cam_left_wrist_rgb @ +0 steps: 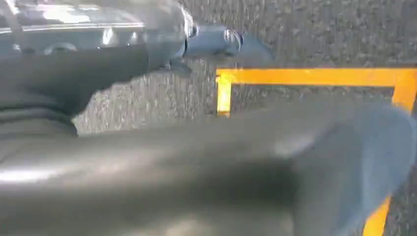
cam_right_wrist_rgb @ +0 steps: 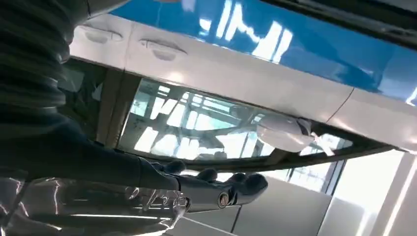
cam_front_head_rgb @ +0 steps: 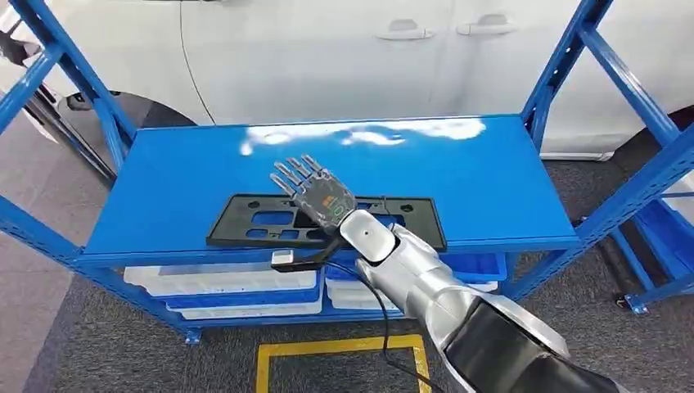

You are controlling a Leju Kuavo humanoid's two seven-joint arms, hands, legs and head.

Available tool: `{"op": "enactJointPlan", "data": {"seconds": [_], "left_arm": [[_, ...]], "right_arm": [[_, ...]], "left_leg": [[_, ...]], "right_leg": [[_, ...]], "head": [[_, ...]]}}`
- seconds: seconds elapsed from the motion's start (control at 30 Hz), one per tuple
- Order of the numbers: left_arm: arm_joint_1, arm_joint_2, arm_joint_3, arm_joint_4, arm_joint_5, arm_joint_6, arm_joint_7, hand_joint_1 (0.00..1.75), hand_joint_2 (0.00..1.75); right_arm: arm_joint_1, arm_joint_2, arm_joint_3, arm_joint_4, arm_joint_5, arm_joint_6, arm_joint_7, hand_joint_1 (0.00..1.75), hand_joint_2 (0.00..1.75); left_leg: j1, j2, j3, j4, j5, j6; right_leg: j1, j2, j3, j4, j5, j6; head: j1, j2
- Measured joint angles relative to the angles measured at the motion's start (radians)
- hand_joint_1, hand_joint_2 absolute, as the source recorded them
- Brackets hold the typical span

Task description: Take the parts from the cabinet and place them on the table.

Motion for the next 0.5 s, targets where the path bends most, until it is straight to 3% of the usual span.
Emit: {"op": "enactJointPlan", "data": {"seconds": [0.07, 0.1, 0.13, 0.2, 0.23, 0.27, 0.33, 0.37, 0.43, 0.5], "left_arm": [[0.002, 0.0, 0.0, 0.0, -0.002, 0.0, 0.0, 0.0, 0.0], [0.003, 0.0, 0.0, 0.0, -0.002, 0.0, 0.0, 0.0, 0.0], [0.002, 0.0, 0.0, 0.0, -0.002, 0.0, 0.0, 0.0, 0.0], [-0.001, 0.002, 0.0, 0.0, -0.003, -0.002, 0.0, 0.0, 0.0], [-0.003, 0.002, 0.0, 0.0, -0.005, -0.002, 0.0, 0.0, 0.0], [-0.005, 0.002, 0.0, 0.0, -0.005, -0.002, 0.0, 0.0, 0.0], [-0.003, 0.001, 0.0, 0.0, -0.006, 0.002, 0.002, 0.0, 0.0], [0.0, 0.001, 0.0, 0.0, -0.006, 0.003, 0.002, 0.0, 0.0], [0.0, -0.003, 0.0, 0.0, -0.006, 0.006, 0.003, 0.0, 0.0], [-0.003, -0.003, 0.0, 0.0, -0.005, 0.01, 0.003, 0.0, 0.0]], "right_arm": [[0.005, -0.004, 0.0, 0.001, 0.001, 0.007, 0.002, 0.0, 1.75], [0.006, -0.006, 0.0, 0.001, 0.003, 0.009, 0.002, 0.0, 1.75], [0.005, -0.007, 0.0, 0.001, 0.003, 0.008, 0.003, 0.0, 1.75], [0.002, -0.008, 0.001, -0.001, 0.002, -0.009, 0.018, 0.0, 1.75], [0.004, -0.01, 0.0, -0.005, -0.003, -0.033, 0.03, 0.0, 1.75], [0.004, -0.015, -0.002, -0.016, -0.009, -0.084, 0.052, 0.0, 1.75], [0.03, -0.033, -0.018, -0.093, -0.021, -0.124, 0.063, 0.0, 1.75], [0.05, -0.044, -0.037, -0.15, -0.042, -0.13, 0.037, 0.0, 1.75], [0.108, -0.052, -0.122, -0.284, -0.121, -0.135, -0.089, 0.0, 1.75], [0.147, -0.05, -0.221, -0.366, -0.221, -0.139, -0.218, 0.0, 1.75]], "left_leg": [[0.001, 0.0, -0.063, 0.12, -0.035, -0.005], [0.001, 0.0, -0.065, 0.119, -0.02, -0.005], [0.001, 0.0, -0.043, 0.067, 0.02, -0.004], [0.001, 0.001, 0.043, -0.111, 0.113, 0.003], [0.0, 0.001, 0.071, -0.171, 0.115, 0.009], [-0.007, 0.0, 0.078, -0.186, 0.111, 0.016], [-0.009, -0.002, 0.074, -0.18, 0.111, 0.024], [-0.009, -0.002, 0.074, -0.181, 0.112, 0.029], [0.0, -0.001, 0.079, -0.193, 0.119, 0.041], [-0.001, -0.001, 0.078, -0.192, 0.119, 0.05]], "right_leg": [[0.002, 0.0, -0.001, 0.001, -0.001, -0.001], [0.002, 0.0, 0.0, 0.001, -0.001, -0.001], [0.002, 0.001, 0.001, 0.003, -0.003, -0.001], [0.002, 0.003, 0.005, 0.007, -0.008, 0.004], [0.002, 0.003, 0.005, 0.009, -0.011, 0.009], [0.009, 0.004, -0.001, 0.016, -0.012, 0.015], [0.007, 0.003, -0.001, 0.01, -0.009, 0.024], [0.006, 0.003, 0.001, 0.008, -0.008, 0.029], [0.005, 0.003, -0.007, 0.029, -0.031, 0.041], [0.002, 0.003, -0.061, 0.146, -0.1, 0.045]], "head": [[0.0, 0.0], [0.0, 0.0], [0.0, 0.0], [0.0, 0.0], [0.0, 0.0], [0.0, 0.0], [0.0, 0.0], [0.0, 0.0], [0.0, 0.0], [0.0, 0.0]]}}
